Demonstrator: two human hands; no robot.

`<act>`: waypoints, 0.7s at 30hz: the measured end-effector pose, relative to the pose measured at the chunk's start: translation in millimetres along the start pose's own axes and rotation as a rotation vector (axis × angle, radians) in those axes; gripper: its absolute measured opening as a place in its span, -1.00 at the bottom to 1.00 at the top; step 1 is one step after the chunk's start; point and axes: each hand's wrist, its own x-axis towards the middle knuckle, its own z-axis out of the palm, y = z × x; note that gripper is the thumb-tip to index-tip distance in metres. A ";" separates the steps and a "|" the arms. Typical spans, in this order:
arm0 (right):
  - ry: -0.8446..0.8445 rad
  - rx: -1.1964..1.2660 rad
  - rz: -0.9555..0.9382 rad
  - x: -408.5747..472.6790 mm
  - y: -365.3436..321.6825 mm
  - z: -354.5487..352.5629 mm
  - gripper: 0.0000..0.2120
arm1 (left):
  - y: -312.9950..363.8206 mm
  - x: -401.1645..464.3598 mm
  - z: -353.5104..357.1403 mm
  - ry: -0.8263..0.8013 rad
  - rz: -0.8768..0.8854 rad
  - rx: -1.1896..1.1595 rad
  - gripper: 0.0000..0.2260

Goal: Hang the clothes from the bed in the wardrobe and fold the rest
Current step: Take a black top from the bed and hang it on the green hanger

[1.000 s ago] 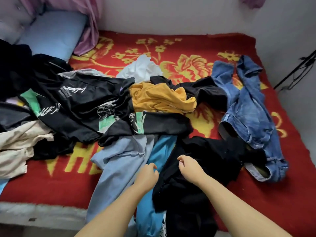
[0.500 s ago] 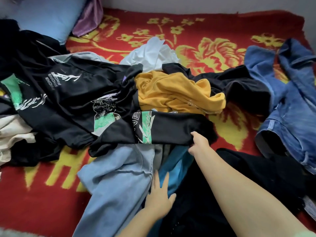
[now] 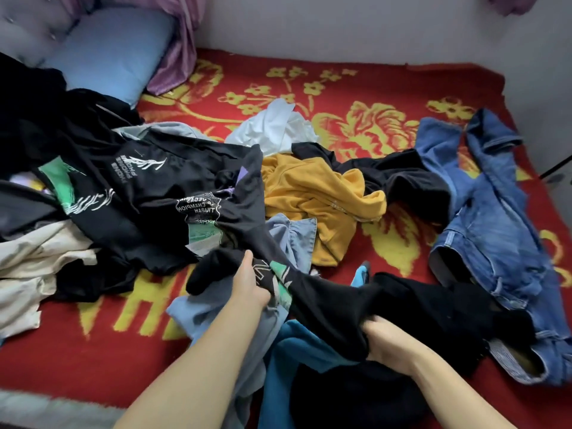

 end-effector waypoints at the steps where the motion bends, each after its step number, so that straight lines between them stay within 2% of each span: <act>1: -0.008 -0.055 0.045 -4.5 4.5 -2.4 -0.77 | 0.1 -2.6 0.3 0.028 0.057 0.041 -0.65; 3: 0.056 -0.197 0.106 -11.5 9.8 -6.1 -0.79 | -0.5 -21.1 6.5 0.021 0.259 0.133 -0.74; 5: 0.213 -0.339 0.123 -11.1 8.1 -12.8 -0.80 | -6.0 -55.0 14.7 -0.029 0.446 0.296 -0.81; 7: 0.437 -0.362 0.027 -10.9 -13.0 -13.5 -0.78 | -14.5 -92.4 16.1 -0.106 0.616 0.547 -0.83; 8: 0.488 -0.288 -0.062 -11.9 -28.9 -9.5 -0.78 | -19.1 -104.8 11.7 -0.162 0.690 0.702 -0.87; 9: 0.472 -0.153 -0.151 -17.1 -49.8 0.4 -0.79 | -24.5 -118.9 7.7 -0.242 0.736 0.849 -0.91; 10: 0.379 -0.020 -0.196 -20.1 -71.0 12.7 -0.77 | -29.5 -127.4 1.7 -0.317 0.752 0.975 -0.95; 12: 0.174 0.092 -0.155 -27.7 -110.5 44.4 -0.61 | -41.4 -141.7 -8.1 -0.499 0.793 1.264 -0.78; 14: 0.021 -0.043 -0.091 -37.5 -132.2 79.2 -0.51 | -47.7 -153.6 -17.7 -0.590 0.901 1.591 -0.67; 15: -0.030 -0.108 -0.086 -40.7 -137.7 93.8 -0.56 | -49.0 -158.0 -21.3 -0.601 0.903 1.707 -0.66; 17: -0.051 -0.161 -0.117 -49.4 -145.7 116.8 -0.83 | -51.0 -161.8 -32.6 -0.590 0.724 1.719 -0.66; 18: -0.061 -0.147 -0.146 -56.9 -149.5 125.2 -0.88 | -51.4 -167.0 -40.5 -0.585 0.551 1.605 -0.62; 20: -0.105 -0.088 -0.177 -73.4 -158.0 136.8 -0.85 | -47.2 -181.6 -55.1 -0.564 0.195 1.166 -0.59; 21: -0.160 -0.045 -0.200 -83.8 -161.5 140.6 -0.87 | -42.9 -188.9 -58.8 -0.546 0.087 0.865 -0.65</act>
